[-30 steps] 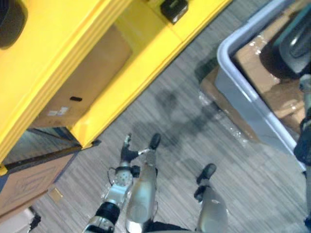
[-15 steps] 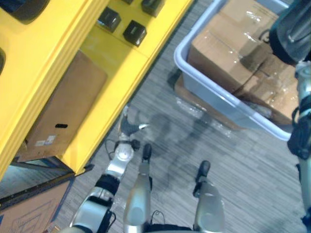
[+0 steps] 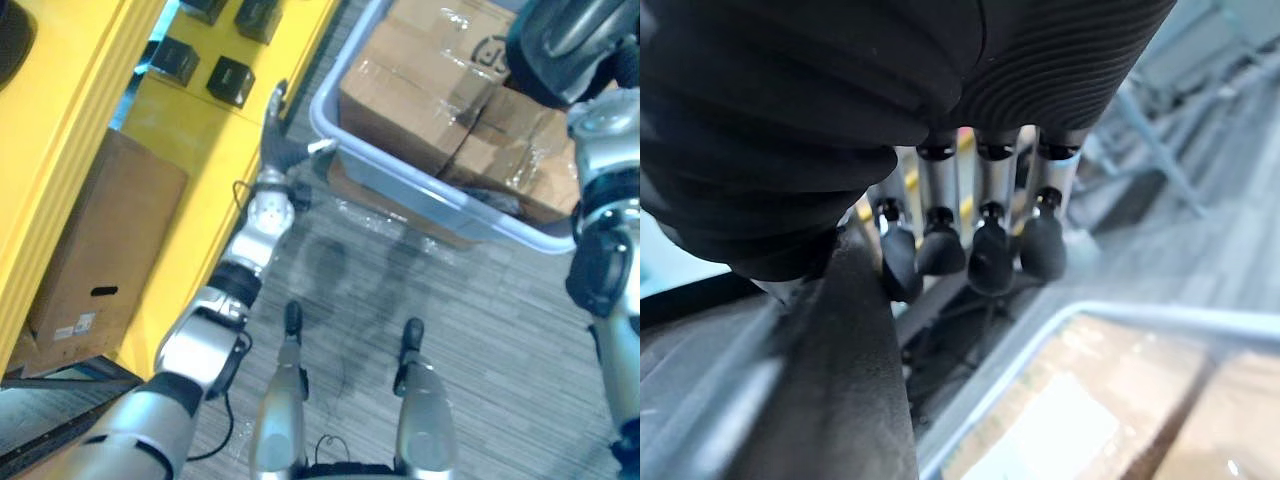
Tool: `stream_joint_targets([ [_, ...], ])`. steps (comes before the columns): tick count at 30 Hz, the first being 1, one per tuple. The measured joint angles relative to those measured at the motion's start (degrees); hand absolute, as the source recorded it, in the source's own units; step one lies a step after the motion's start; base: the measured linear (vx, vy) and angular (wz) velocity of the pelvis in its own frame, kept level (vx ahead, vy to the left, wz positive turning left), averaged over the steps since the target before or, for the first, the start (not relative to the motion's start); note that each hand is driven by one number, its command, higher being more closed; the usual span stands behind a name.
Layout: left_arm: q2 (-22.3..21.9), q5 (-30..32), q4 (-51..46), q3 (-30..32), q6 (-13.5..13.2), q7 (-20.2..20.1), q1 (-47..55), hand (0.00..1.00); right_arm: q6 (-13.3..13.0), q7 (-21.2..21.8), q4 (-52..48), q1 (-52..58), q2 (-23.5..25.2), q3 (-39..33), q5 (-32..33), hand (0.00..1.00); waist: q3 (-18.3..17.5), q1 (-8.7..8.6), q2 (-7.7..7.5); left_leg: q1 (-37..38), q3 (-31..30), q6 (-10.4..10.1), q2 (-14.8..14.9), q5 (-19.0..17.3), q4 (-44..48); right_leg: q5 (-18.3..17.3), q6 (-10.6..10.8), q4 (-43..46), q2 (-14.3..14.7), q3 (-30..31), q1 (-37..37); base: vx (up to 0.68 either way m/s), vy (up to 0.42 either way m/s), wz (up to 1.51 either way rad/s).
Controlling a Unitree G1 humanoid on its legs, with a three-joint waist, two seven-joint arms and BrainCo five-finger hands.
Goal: Walk over and take plastic housings, then place them on the shelf
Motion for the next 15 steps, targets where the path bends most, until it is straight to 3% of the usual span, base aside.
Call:
stream_joint_targets([
  [15, 0.04, -28.52, 3.21, 0.27, -1.51, -11.58, -5.57, 0.0, -1.73, 4.44, -2.45, 2.6, 1.25, 13.66, -7.74, 1.0, 1.28, -0.02, -2.25, 0.03, 0.83, -0.01, 0.05, -0.01, -0.04, 0.12, 0.0, -0.03, 0.13, 0.74, -0.38, 0.01, -0.038, -0.02],
])
